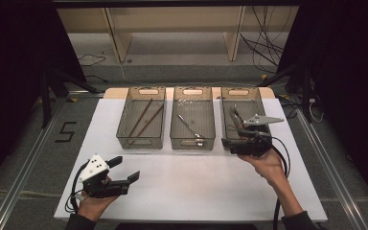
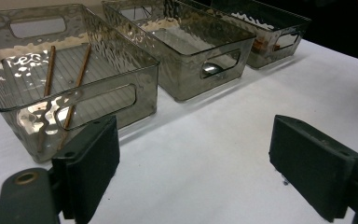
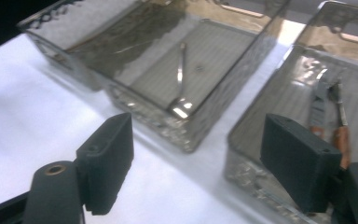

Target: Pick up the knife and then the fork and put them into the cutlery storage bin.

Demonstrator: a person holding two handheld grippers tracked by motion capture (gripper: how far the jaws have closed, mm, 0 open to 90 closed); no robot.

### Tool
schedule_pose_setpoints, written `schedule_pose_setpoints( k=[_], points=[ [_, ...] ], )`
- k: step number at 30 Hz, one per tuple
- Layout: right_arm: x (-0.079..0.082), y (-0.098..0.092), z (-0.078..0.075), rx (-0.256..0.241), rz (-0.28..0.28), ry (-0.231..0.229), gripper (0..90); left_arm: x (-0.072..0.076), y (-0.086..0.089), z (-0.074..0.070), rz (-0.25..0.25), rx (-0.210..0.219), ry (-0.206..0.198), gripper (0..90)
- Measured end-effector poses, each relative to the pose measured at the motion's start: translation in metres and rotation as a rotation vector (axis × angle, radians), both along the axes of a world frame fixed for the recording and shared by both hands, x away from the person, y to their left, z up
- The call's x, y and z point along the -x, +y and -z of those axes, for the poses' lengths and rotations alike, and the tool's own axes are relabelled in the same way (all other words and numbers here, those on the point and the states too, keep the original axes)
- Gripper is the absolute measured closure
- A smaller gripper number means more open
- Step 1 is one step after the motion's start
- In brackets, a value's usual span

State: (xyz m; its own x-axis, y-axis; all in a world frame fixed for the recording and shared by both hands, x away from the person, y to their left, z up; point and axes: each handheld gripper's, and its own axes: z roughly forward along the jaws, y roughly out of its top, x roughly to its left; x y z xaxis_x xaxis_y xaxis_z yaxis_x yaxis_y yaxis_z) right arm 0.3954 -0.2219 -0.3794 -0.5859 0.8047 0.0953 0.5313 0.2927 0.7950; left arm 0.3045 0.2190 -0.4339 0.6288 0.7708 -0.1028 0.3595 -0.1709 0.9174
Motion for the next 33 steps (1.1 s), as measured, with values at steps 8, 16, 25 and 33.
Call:
schedule_pose_setpoints(
  k=[8,16,25,33],
  points=[
    [0.033,-0.002,0.011,-0.059,-0.037,-0.023,24.1,0.002,0.000,0.000,0.003,-0.004,0.001,15.7],
    [0.056,-0.004,0.026,-0.086,-0.051,-0.040,23.2,0.001,0.001,0.000,0.004,0.008,0.008,15.7],
    [0.074,-0.007,0.048,-0.095,-0.051,-0.059,22.7,0.001,0.001,0.001,0.012,0.010,0.015,15.7],
    [0.085,-0.012,0.057,-0.125,-0.031,-0.074,21.6,0.001,0.001,0.001,0.022,0.014,0.021,15.7]
  ],
)
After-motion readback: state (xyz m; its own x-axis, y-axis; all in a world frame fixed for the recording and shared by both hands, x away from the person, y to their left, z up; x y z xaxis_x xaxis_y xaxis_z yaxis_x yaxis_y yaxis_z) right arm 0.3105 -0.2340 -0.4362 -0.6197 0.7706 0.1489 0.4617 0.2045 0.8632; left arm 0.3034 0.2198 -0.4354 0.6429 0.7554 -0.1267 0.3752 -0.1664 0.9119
